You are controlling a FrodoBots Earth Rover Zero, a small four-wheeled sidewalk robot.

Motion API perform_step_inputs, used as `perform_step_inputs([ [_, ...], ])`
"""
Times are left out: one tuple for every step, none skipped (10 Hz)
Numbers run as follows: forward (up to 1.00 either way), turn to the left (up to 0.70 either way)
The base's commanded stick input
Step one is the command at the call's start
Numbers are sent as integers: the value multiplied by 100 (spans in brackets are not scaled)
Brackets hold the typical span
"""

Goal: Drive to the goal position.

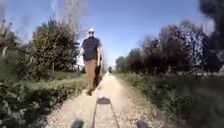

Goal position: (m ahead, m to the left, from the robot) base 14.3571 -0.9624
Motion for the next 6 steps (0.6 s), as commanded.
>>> perform_step_inputs([
  [70, 0],
  [70, 0],
  [70, 0],
  [70, 0],
  [70, 0],
  [70, 0],
])
